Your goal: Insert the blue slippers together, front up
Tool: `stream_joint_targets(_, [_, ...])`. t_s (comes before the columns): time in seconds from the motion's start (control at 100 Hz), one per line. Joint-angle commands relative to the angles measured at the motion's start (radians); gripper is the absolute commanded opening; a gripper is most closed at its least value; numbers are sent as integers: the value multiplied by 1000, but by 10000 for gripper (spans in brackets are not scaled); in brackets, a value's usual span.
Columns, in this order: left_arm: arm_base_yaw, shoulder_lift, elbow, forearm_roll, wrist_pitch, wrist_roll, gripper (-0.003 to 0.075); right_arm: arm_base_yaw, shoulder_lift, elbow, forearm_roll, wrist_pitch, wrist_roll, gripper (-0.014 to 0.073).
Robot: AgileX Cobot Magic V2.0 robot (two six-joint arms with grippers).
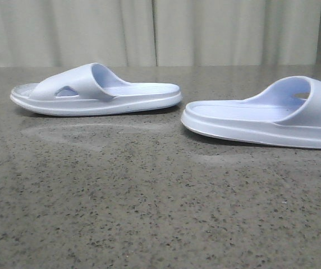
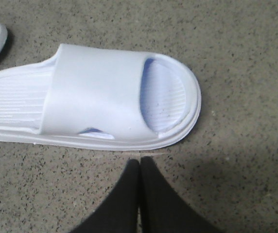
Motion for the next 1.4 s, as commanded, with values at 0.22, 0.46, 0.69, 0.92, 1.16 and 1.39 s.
stream_joint_targets(0.22, [-6, 136, -116, -160, 37, 190, 217, 0, 4, -75, -27, -37, -9, 72])
stream_joint_targets(0.46, [-6, 222, -160, -224, 48, 226, 342, -37, 35, -82, -80, -25, -9, 237])
stream_joint_targets(0.69, [-6, 278, -175, -224, 47, 226, 342, -151, 185, -147, -86, -19, -9, 237])
stream_joint_targets(0.92, [-6, 328, -175, -232, 49, 271, 342, -189, 340, -205, 61, -14, -107, 237])
stream_joint_targets(1.16, [-6, 365, -175, -243, 28, 292, 342, -357, 456, -245, 343, 82, -352, 237])
stream_joint_targets(1.39, [-6, 390, -175, -261, 13, 311, 342, -439, 557, -247, 516, 145, -502, 237])
